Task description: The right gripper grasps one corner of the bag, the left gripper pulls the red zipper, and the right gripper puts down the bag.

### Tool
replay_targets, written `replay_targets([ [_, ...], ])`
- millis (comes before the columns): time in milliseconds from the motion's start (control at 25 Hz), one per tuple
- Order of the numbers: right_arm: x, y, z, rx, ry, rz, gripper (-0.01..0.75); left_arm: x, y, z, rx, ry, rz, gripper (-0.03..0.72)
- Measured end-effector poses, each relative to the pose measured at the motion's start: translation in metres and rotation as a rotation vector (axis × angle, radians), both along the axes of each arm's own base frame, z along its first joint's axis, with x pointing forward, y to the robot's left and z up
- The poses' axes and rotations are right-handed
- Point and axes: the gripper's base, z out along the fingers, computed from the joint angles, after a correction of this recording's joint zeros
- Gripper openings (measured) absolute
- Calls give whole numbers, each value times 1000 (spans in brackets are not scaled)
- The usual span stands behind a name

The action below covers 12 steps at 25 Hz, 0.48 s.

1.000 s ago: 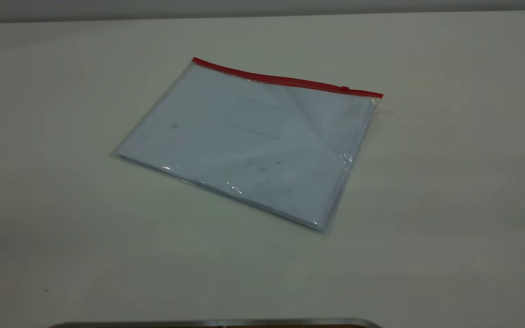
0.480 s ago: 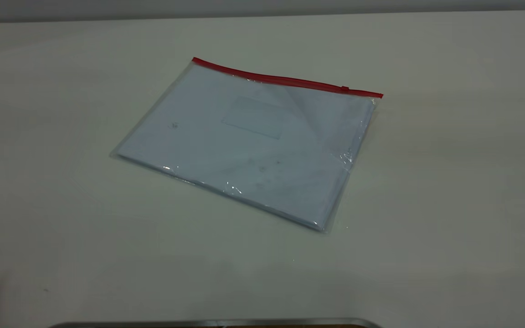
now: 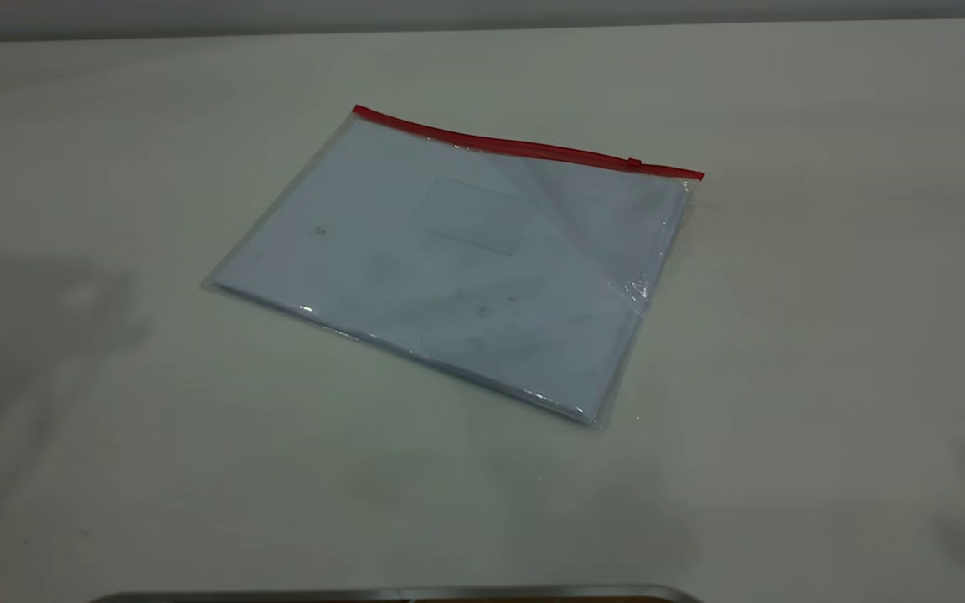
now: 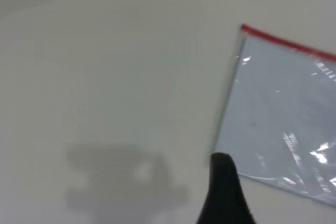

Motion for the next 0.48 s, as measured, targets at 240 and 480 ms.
replay_targets([
  [240,45,-1,-32,18,101,20,570,62,-1,-53,42,109,-57,590],
  [480,100,-2,-96,45,220,32,570,89,-6,-93,74,177,-121,590],
])
